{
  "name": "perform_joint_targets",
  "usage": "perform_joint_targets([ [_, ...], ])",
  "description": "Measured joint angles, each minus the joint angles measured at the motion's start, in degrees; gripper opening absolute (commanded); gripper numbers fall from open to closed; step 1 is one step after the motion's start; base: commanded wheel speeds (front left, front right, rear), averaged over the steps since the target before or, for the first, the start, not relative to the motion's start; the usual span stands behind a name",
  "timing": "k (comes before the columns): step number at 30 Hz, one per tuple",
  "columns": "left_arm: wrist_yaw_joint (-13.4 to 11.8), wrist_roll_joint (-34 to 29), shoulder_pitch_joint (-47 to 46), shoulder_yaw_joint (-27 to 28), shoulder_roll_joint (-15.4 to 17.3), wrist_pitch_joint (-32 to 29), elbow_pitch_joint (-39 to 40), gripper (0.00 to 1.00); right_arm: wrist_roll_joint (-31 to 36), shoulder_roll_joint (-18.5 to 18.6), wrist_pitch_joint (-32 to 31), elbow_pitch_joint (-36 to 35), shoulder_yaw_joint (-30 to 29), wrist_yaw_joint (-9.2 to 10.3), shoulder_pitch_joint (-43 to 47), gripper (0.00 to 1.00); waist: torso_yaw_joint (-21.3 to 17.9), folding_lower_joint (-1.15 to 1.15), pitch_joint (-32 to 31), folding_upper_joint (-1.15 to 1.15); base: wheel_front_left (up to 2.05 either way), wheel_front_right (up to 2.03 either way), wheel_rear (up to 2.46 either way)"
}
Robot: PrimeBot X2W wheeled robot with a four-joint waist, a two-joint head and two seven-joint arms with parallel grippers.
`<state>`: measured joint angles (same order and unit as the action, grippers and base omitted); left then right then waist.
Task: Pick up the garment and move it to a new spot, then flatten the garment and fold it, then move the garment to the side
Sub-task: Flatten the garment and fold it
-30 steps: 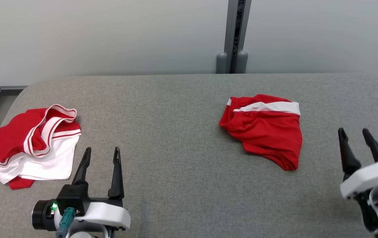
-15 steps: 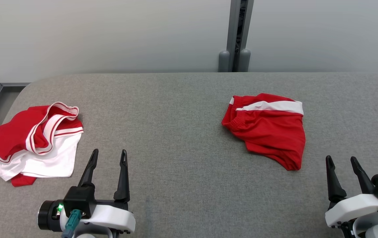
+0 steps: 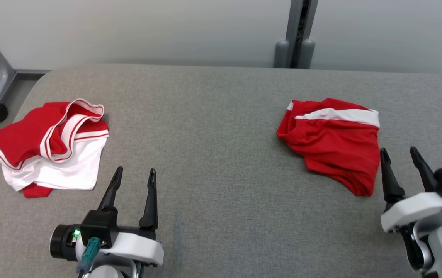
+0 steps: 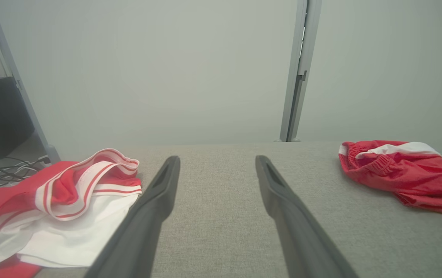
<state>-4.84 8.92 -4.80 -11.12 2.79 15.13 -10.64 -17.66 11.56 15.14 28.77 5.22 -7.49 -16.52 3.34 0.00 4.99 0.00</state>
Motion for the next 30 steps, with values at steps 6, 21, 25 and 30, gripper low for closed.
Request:
perform_joint_targets([
  [6, 0.2, 0.0, -1.8, -1.2, 0.0, 0.0, -0.2, 1.0, -3.1, 2.3, -0.4, 5.6, 3.9, -0.01, -7.9, 0.0, 2.2, 0.0, 2.9, 0.0, 0.0, 0.0, 0.0],
  [21, -0.5, 1.7, -5.9, -4.0, 0.0, 0.0, -0.4, 1.0, -13.1, 7.1, -6.9, 20.8, 16.4, -0.01, -23.5, 0.0, 8.7, 0.0, 10.0, 0.0, 0.0, 0.0, 0.0],
  [25, -0.8, 1.8, -6.2, -4.3, 0.0, 0.0, -0.4, 1.0, -17.4, 7.5, -8.1, 22.5, 21.0, -0.01, -24.5, 0.0, 9.3, 0.0, 10.9, 0.0, 0.0, 0.0, 0.0],
  [30, -1.1, 2.1, -6.3, -4.4, 0.0, 0.0, -0.7, 1.0, -20.2, 7.5, -8.0, 23.0, 24.2, -0.01, -24.6, 0.0, 8.8, 0.0, 10.8, 0.0, 0.0, 0.0, 0.0],
])
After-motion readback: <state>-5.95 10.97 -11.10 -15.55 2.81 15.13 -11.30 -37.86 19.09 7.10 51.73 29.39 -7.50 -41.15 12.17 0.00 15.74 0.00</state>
